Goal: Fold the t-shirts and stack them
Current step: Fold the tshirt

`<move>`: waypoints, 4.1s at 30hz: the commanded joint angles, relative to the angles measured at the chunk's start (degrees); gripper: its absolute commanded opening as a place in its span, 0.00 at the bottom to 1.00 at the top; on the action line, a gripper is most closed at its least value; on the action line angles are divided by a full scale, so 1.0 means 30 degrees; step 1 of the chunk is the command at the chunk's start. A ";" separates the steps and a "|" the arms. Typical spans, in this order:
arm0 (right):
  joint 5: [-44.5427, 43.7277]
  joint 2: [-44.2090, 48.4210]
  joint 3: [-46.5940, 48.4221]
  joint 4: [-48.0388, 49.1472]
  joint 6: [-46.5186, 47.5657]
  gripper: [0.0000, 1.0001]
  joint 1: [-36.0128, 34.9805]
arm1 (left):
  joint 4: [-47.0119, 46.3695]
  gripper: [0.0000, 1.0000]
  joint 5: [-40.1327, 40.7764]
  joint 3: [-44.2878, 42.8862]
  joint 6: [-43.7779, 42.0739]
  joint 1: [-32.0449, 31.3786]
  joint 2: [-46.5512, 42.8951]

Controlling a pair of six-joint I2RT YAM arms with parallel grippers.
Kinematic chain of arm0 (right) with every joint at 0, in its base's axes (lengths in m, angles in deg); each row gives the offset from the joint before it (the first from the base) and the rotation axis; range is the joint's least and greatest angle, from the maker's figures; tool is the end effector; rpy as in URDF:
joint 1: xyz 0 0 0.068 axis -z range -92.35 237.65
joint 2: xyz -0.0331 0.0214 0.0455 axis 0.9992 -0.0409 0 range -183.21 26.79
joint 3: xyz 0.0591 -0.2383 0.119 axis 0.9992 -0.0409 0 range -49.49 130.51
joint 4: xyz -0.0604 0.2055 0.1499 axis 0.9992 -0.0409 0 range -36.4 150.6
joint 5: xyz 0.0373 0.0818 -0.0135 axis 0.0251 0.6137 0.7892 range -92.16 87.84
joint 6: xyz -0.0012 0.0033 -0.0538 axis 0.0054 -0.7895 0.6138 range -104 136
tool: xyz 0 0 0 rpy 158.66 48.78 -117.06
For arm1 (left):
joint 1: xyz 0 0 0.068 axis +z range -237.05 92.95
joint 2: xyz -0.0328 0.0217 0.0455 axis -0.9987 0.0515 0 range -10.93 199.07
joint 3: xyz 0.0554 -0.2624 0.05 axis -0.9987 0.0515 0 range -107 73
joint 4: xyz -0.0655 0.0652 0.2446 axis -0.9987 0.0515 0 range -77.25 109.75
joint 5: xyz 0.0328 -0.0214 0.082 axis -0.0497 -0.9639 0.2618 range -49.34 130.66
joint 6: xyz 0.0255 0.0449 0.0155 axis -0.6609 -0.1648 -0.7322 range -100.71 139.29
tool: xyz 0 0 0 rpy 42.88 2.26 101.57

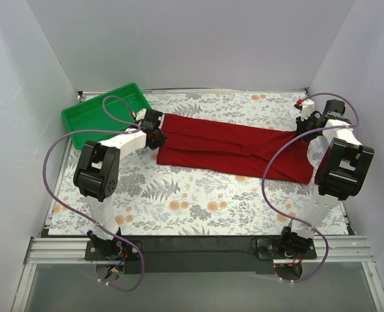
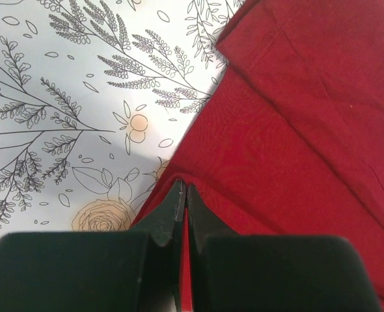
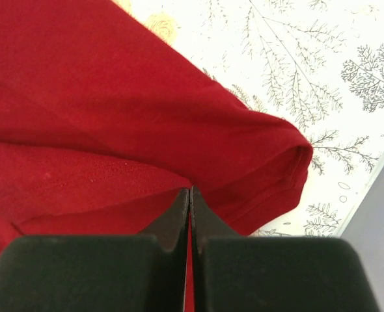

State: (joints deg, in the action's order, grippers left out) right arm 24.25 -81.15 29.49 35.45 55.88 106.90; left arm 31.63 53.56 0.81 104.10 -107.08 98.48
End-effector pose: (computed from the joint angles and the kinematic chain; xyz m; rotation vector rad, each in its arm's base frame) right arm 0.3894 -0.1192 0.2128 -0.6037 2.3075 0.1053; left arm 0.3782 -0.1294 0.1719 -1.4528 2.1245 -0.4439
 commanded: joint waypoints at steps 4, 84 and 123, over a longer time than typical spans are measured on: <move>-0.0630 -0.0406 0.0978 0.1350 -0.0783 0.01 -0.0321 | -0.0256 0.00 0.0180 -0.0842 -0.0118 0.0203 0.0211; -0.2452 -0.1084 0.3118 0.3347 -0.6478 0.48 -0.0878 | -0.1634 0.74 -0.3506 0.8444 -0.7494 0.0232 -1.6950; -0.0512 0.1908 -0.4443 0.0002 -0.3506 0.34 -0.4979 | -0.3156 0.75 -0.5679 1.1580 -0.9786 0.0173 -2.0326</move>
State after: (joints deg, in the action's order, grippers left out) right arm 26.88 -77.94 16.31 29.07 50.16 92.56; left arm 22.95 36.78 35.13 75.41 -106.71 38.35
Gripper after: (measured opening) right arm 0.337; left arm 0.752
